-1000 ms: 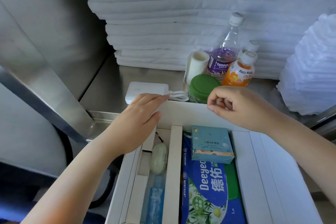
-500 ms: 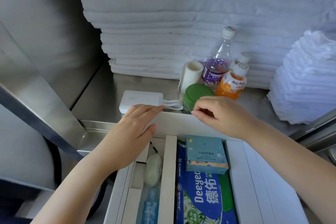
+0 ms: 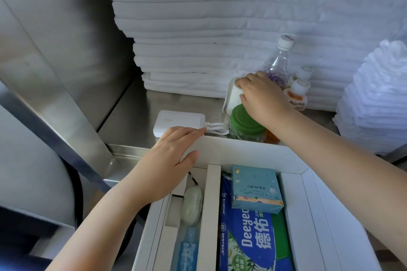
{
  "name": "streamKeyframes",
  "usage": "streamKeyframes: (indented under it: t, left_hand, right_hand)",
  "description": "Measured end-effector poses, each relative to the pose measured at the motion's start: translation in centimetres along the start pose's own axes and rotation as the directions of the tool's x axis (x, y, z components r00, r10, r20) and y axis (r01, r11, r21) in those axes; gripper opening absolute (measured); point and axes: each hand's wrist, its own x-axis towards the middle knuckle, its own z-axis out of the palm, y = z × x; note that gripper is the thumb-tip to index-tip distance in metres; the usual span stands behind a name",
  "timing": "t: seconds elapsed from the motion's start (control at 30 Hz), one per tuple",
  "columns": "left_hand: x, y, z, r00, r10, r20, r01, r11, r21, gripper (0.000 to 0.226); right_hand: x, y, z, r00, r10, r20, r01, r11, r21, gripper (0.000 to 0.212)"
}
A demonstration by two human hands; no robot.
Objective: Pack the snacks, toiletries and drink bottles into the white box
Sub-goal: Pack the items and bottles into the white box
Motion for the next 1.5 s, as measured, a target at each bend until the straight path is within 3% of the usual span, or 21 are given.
streamKeyframes:
  t: [0.27, 0.43, 0.53, 0.73, 0.87, 0.97, 1.1, 1.27, 1.37, 1.43, 1.5]
  left_hand:
    - [0.9, 0.1, -0.7, 0.997, -0.046, 0.070, 0.050, 0.998, -0.049, 0.053]
    - [4.6, 0.5, -2.1, 0.990, -0.086, -0.108, 0.085, 0.996, -0.011, 0.066]
    - [7.1, 1.3, -2.2, 0.992, -0.090, -0.087, 0.091, 0.996, 0.012, 0.075]
    - [9.3, 1.9, -0.8, 0.998, -0.017, 0.064, 0.015, 0.999, 0.045, 0.086]
    - [8.7, 2.5, 0.0, 0.996, 0.081, -0.047, -0.075, 0.989, 0.130, 0.090]
    - [8.1, 3.4, 0.2, 0.964, 0.165, -0.209, -0.116, 0.967, 0.226, 0.083]
    - [7.8, 4.3, 0.0, 0.925, 0.230, -0.301, -0.132, 0.940, 0.314, 0.069]
    - [6.2, 5.1, -0.8, 0.915, 0.313, -0.256, -0.147, 0.847, 0.511, 0.059]
    - [4.9, 5.9, -1.5, 0.901, 0.359, -0.244, -0.173, 0.812, 0.557, 0.056]
    - [4.0, 6.5, -1.8, 0.906, 0.366, -0.214, -0.203, 0.817, 0.540, 0.054]
    - [3.1, 7.0, -2.1, 0.928, 0.338, -0.155, -0.213, 0.824, 0.524, 0.053]
  right_hand:
    - [-0.9, 0.1, -0.3, 0.985, -0.133, -0.112, 0.136, 0.990, 0.022, 0.006]
    - [-2.0, 0.0, -1.2, 0.933, -0.234, -0.274, 0.249, 0.968, 0.021, 0.011]
    - [-3.1, -0.5, -1.7, 0.899, -0.265, -0.350, 0.295, 0.955, 0.033, 0.013]
    - [-5.4, -1.0, -2.9, 0.797, -0.240, -0.554, 0.322, 0.945, 0.053, 0.013]
    - [-7.1, -1.5, -3.6, 0.734, -0.144, -0.664, 0.319, 0.936, 0.150, 0.013]
    - [-7.9, -1.6, -3.8, 0.764, -0.056, -0.643, 0.318, 0.899, 0.301, 0.009]
    - [-8.8, -2.1, -4.3, 0.800, 0.070, -0.597, 0.284, 0.831, 0.478, 0.008]
    - [-10.2, -2.1, -4.8, 0.842, 0.170, -0.512, 0.252, 0.716, 0.651, 0.011]
    - [-11.0, -1.7, -4.9, 0.859, 0.191, -0.476, 0.250, 0.654, 0.714, 0.029]
    - [-11.3, -1.4, -4.9, 0.869, 0.174, -0.463, 0.243, 0.666, 0.705, 0.045]
    - [-11.5, -0.9, -4.8, 0.860, 0.111, -0.498, 0.263, 0.740, 0.619, 0.052]
